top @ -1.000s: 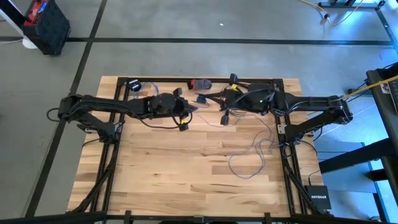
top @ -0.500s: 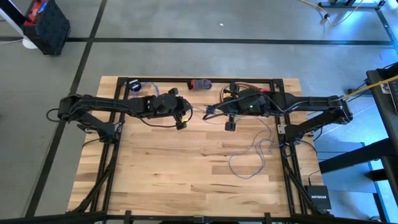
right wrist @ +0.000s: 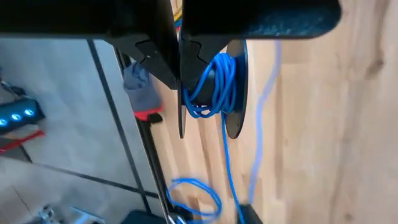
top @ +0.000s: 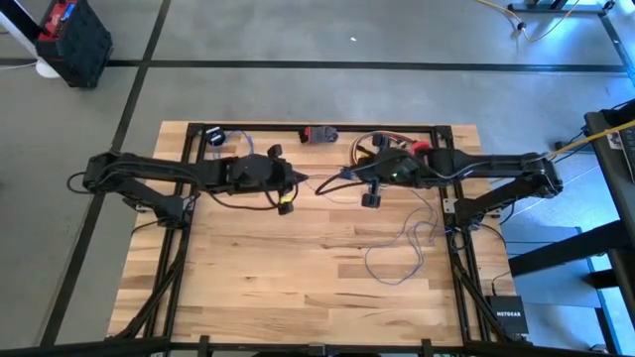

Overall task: Coil cords
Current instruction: Coil the blue wire on the black spool

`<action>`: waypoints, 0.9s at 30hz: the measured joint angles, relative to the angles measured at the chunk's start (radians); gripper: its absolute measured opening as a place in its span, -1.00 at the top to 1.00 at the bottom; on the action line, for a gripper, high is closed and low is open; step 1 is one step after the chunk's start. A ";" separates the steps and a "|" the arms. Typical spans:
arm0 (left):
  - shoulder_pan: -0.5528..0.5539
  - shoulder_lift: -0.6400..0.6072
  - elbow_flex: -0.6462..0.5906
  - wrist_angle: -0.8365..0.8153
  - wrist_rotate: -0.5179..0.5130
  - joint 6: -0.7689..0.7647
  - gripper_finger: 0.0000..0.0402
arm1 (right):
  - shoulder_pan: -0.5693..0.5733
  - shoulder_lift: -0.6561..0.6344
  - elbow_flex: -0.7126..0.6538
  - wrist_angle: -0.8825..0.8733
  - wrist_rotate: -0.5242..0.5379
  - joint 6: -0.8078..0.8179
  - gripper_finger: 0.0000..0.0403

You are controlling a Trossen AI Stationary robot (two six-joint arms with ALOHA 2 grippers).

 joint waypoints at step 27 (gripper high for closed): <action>-0.067 0.069 -0.001 0.298 -0.002 0.006 0.98 | -0.001 0.171 -0.064 0.401 0.152 -0.087 0.98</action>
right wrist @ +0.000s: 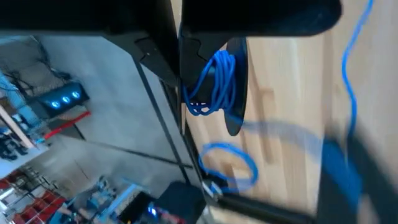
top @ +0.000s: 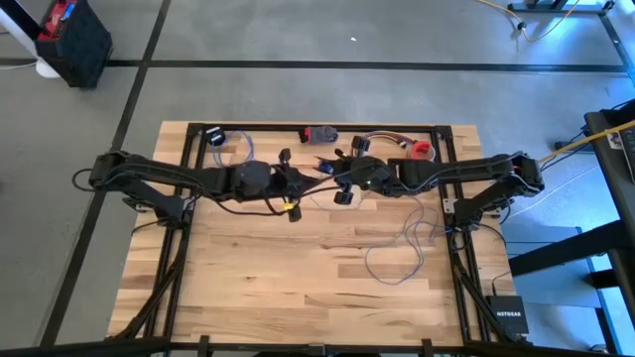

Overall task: Coil cords
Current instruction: Coil the blue wire on the black spool

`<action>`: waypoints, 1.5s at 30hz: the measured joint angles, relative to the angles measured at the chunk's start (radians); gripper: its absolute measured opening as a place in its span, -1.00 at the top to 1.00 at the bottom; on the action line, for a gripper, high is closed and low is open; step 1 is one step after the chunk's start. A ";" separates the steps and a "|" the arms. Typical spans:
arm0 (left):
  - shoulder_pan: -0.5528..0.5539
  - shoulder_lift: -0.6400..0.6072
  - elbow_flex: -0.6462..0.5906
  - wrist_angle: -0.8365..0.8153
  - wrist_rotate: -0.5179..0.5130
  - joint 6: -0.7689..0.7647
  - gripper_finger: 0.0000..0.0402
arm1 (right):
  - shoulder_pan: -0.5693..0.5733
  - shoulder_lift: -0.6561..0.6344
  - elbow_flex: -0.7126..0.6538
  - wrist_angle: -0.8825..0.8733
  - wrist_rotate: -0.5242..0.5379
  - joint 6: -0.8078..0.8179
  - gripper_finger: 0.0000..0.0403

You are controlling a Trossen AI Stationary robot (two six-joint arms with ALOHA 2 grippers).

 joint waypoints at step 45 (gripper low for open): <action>0.010 0.042 -0.001 -0.213 -0.001 0.051 0.58 | 0.002 -0.030 0.274 0.143 -0.094 -0.122 0.98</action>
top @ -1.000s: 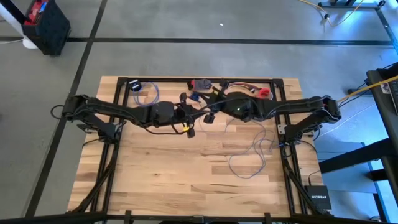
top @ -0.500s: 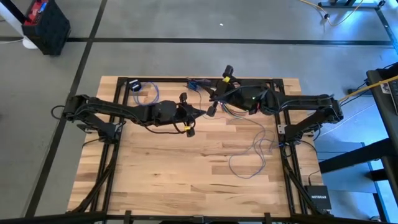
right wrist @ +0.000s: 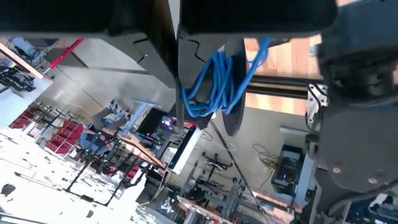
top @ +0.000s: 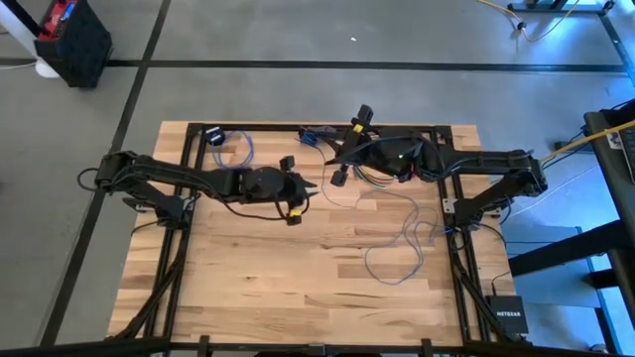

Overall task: Coil cords
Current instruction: Coil the blue wire on the black spool

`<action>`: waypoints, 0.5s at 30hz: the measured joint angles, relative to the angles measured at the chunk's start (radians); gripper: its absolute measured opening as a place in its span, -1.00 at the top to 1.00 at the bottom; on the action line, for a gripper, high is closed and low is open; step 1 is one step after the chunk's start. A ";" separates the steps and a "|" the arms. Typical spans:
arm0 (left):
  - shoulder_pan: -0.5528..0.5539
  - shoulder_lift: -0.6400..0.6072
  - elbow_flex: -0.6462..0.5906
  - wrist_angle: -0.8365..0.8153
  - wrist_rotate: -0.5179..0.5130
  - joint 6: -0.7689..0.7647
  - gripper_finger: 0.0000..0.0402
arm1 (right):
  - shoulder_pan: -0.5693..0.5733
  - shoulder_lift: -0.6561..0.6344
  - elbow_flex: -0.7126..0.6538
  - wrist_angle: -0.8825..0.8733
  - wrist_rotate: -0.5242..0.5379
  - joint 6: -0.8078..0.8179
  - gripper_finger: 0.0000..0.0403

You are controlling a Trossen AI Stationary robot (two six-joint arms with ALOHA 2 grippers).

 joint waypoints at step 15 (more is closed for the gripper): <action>-0.031 -0.136 -0.110 0.236 0.094 0.079 0.43 | 0.000 0.000 0.000 -0.041 0.008 0.001 0.98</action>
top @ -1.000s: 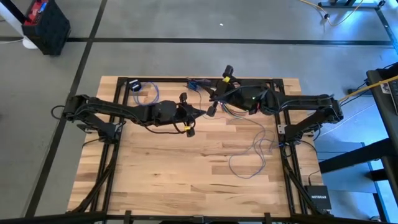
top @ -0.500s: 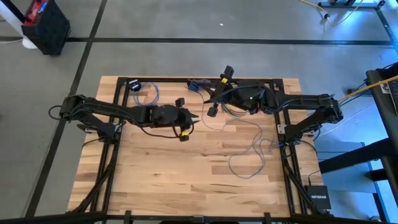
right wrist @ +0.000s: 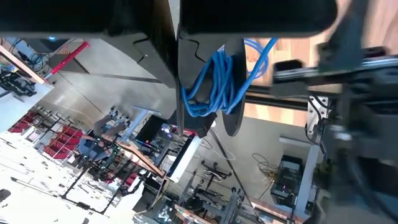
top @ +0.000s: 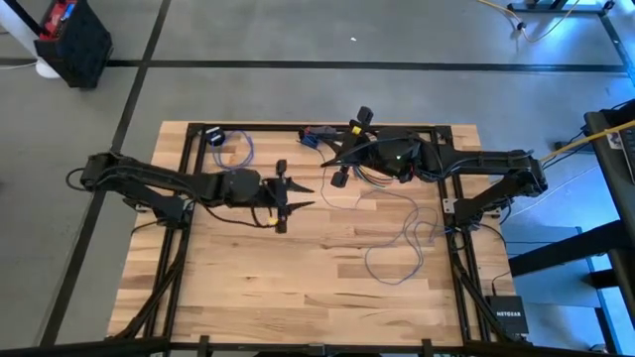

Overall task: Coil cords
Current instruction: Coil the blue wire on the black spool

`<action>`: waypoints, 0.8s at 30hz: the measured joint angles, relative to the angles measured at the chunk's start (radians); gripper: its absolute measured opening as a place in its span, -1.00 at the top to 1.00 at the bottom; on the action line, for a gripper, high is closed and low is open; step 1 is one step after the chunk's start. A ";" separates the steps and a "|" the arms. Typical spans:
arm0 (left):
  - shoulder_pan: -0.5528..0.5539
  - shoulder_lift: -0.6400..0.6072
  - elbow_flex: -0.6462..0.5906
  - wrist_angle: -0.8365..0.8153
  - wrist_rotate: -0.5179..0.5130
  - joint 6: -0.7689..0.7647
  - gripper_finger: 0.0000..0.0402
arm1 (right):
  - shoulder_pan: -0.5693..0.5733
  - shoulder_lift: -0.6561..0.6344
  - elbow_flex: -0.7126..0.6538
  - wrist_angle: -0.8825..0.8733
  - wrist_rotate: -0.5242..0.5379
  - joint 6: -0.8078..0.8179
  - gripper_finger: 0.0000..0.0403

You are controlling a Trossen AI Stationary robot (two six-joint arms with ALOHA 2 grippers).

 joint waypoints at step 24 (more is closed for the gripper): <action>0.136 0.101 0.001 0.161 0.251 -0.102 0.82 | -0.001 0.000 -0.001 -0.017 -0.009 -0.001 0.98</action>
